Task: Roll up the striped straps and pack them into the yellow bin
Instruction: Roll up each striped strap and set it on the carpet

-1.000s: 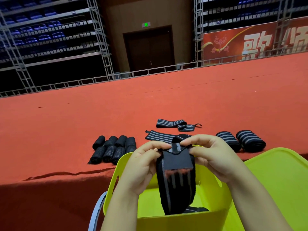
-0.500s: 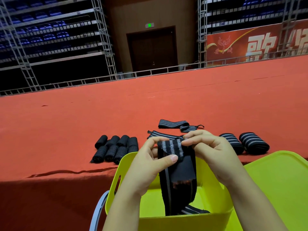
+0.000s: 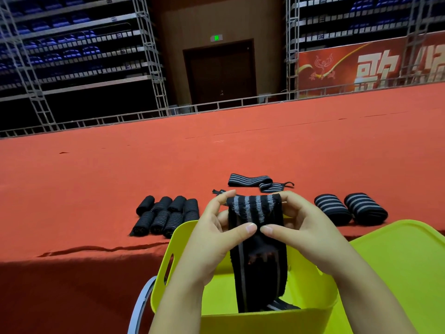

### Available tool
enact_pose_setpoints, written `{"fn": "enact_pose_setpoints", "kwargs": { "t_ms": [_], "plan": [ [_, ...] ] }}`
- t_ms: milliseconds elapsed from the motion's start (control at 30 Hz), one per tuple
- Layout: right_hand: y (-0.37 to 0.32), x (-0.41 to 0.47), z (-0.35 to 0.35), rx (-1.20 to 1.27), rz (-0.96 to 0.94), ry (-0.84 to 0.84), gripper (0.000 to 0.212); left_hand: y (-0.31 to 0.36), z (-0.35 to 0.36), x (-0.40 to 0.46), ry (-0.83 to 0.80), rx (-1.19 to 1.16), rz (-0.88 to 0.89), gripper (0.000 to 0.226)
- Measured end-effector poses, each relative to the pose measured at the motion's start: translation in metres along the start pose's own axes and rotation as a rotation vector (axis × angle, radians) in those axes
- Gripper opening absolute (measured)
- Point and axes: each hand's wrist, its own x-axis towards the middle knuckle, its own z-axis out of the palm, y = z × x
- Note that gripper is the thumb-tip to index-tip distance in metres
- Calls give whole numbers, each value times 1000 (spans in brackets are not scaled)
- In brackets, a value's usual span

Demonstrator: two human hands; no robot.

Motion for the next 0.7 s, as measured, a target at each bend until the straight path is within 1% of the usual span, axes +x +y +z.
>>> {"fn": "enact_pose_setpoints", "kwargs": {
  "t_ms": [67, 133, 200, 333, 400, 500, 533, 600, 633, 700],
  "plan": [
    [2, 0, 1, 37, 5, 29, 38, -2, 0, 0, -3, 61, 7, 47],
    [3, -1, 2, 49, 12, 20, 37, -2, 0, 1, 45, 129, 46, 36],
    [3, -2, 1, 15, 17, -1, 37, -1, 1, 1, 72, 150, 77, 33],
    [-2, -2, -1, -95, -32, -7, 38, -2, 3, 1, 65, 74, 51, 34],
    [-3, -1, 0, -116, -60, 35, 37, -4, 3, 2, 37, 41, 22, 31],
    [-2, 2, 0, -95, -94, 120, 46, -8, 4, 1, -40, -17, -70, 20],
    [-2, 2, -1, -92, -104, 145, 48, -9, 3, 0, -67, -36, -105, 21],
    [-1, 4, -1, -78, -123, 179, 49, -9, 1, -2, -115, -68, -137, 30],
    [0, 5, -1, -72, -137, 197, 50, -9, 0, -2, -135, -79, -135, 38],
    [2, 6, 1, -91, -186, 230, 52, -8, -1, -2, -148, -92, -119, 62]
  ]
}}
